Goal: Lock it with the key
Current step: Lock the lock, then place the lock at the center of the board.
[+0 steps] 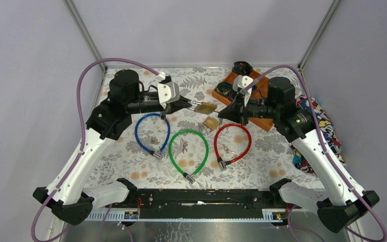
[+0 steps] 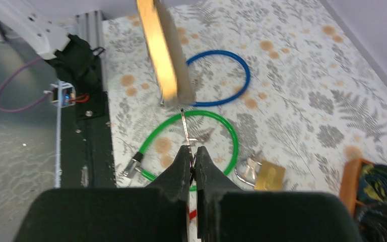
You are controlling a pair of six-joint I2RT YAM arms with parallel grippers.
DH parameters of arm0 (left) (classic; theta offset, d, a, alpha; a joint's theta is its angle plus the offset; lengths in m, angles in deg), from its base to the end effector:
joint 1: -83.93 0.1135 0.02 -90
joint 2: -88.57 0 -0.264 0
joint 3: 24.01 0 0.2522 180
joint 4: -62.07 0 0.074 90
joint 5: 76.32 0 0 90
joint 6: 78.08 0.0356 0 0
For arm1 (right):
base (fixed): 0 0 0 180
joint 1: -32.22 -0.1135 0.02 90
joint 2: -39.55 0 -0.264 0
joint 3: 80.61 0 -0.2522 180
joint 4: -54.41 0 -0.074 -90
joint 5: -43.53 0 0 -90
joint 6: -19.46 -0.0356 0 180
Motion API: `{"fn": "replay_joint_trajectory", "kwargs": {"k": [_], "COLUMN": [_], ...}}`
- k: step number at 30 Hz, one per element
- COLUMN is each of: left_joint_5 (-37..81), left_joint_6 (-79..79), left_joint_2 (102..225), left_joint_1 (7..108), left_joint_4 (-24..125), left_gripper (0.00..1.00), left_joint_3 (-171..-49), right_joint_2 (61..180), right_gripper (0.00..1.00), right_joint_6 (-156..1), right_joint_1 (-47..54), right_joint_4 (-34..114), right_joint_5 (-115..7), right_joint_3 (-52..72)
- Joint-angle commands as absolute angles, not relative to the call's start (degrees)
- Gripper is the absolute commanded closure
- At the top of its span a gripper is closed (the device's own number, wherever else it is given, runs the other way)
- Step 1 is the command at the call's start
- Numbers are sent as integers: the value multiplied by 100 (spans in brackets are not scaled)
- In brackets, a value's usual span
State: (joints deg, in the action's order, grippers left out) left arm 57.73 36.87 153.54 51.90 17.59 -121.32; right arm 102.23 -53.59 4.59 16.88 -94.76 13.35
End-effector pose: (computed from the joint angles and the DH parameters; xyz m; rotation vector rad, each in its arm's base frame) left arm 0.1723 -0.1370 0.4667 1.2971 1.2273 -0.7700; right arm 0.1871 0.1279 0.4241 -1.2080 1.3636 0.8923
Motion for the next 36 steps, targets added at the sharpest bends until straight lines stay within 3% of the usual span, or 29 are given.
{"fn": "replay_joint_trajectory", "kwargs": {"k": [1, 9, 12, 16, 19, 22, 36], "left_joint_5": [5441, 4945, 5622, 4927, 4997, 5361, 5905], "left_joint_6": [4514, 4172, 3211, 2269, 1713, 1440, 425], "left_joint_2": [15188, 14983, 14947, 14909, 15369, 16313, 18463], "left_joint_1": [5702, 6117, 6015, 4184, 3206, 2891, 2874], "left_joint_4": [2040, 1534, 810, 1090, 1920, 2307, 3350], "left_gripper": [100, 100, 100, 100, 100, 100, 100], "left_joint_3": [-12556, -12058, -11321, -10166, -9576, -9392, -9835], "right_joint_2": [9924, 9770, 9743, 9451, 9325, 9223, 8340], "right_gripper": [100, 100, 100, 100, 100, 100, 100], "right_joint_6": [-5082, -5538, -5800, -6192, -6572, -6798, -7427], "right_joint_1": [833, 1109, 1104, 1104, 1104, 1104, 1104], "right_joint_4": [1565, 1823, 1649, 1657, 1599, 1445, 1282], "right_joint_5": [-8747, -8451, -8200, -7703, -7563, -7584, -7988], "right_joint_3": [1696, 2010, 2027, 2065, 2069, 2209, 3003]}}
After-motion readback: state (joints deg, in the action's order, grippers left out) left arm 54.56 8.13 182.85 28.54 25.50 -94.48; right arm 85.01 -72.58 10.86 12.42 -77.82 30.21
